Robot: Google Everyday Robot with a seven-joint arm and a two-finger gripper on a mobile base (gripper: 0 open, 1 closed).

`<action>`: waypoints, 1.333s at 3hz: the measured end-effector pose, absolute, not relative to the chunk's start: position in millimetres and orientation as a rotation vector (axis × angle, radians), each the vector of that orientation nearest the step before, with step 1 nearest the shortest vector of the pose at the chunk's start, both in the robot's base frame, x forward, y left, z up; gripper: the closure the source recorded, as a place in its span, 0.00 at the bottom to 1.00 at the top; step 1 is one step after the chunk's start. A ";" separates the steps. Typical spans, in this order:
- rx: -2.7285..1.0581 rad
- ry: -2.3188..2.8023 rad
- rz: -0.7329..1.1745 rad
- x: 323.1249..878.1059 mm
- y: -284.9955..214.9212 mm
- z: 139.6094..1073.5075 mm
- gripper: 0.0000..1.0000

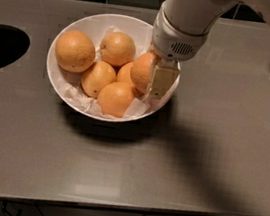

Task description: Pick orange from white bowl

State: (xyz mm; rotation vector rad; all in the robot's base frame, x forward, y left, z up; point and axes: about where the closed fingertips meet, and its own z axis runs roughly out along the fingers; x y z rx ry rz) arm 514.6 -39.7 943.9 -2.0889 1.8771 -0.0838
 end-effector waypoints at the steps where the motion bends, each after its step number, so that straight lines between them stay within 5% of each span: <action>1: -2.083 1.865 -0.092 513.3 -38.6 949.4 1.00; 4: -2.048 1.701 -0.094 499.1 -20.1 1000.2 1.00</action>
Offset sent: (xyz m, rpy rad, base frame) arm -0.0110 0.0178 0.0432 0.0665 -0.0856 0.0723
